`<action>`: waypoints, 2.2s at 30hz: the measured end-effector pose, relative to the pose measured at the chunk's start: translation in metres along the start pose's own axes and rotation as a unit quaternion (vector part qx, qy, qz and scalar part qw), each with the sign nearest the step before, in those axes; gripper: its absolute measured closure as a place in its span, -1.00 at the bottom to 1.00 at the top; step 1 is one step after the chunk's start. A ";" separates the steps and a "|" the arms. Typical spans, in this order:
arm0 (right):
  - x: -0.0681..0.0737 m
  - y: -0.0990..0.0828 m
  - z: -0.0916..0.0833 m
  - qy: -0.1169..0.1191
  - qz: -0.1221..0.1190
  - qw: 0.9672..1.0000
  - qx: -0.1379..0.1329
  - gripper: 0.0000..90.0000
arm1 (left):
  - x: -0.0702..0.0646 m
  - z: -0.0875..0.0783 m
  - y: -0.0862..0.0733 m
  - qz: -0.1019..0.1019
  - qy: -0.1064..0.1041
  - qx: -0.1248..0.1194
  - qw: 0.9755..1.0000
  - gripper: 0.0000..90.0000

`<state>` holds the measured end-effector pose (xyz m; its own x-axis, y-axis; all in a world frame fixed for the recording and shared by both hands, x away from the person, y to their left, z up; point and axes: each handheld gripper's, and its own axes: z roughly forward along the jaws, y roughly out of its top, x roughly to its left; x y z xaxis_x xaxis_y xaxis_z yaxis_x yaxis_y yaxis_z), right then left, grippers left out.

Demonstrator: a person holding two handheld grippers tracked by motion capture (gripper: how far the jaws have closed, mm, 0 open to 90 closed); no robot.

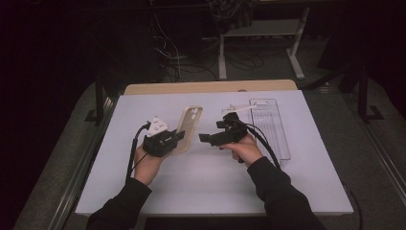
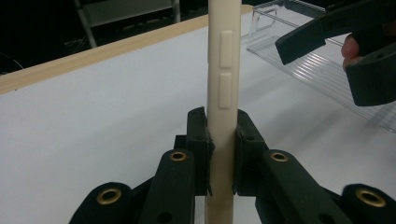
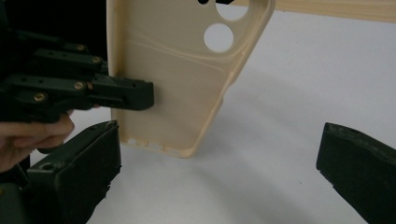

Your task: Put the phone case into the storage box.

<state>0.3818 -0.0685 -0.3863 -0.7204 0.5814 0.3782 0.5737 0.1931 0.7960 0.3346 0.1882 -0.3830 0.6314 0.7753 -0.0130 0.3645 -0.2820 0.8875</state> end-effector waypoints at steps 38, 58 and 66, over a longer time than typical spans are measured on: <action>0.007 0.012 0.009 0.026 0.038 0.996 -0.072 -1.00 | -0.021 0.008 0.001 0.004 0.019 -0.005 1.000 0.77; 0.008 0.019 0.023 0.022 0.066 0.992 -0.102 -1.00 | -0.029 0.008 0.001 0.023 0.015 0.003 1.000 0.77; 0.006 0.019 0.025 0.018 0.075 0.991 -0.110 -1.00 | -0.031 0.008 0.001 0.022 0.015 0.001 1.000 0.77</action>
<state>0.3980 -0.0418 -0.3805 -0.6497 0.5612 0.5128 0.5790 -0.0718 0.8121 0.3206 0.1589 -0.3854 0.6260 0.7789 0.0389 0.3383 -0.3161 0.8863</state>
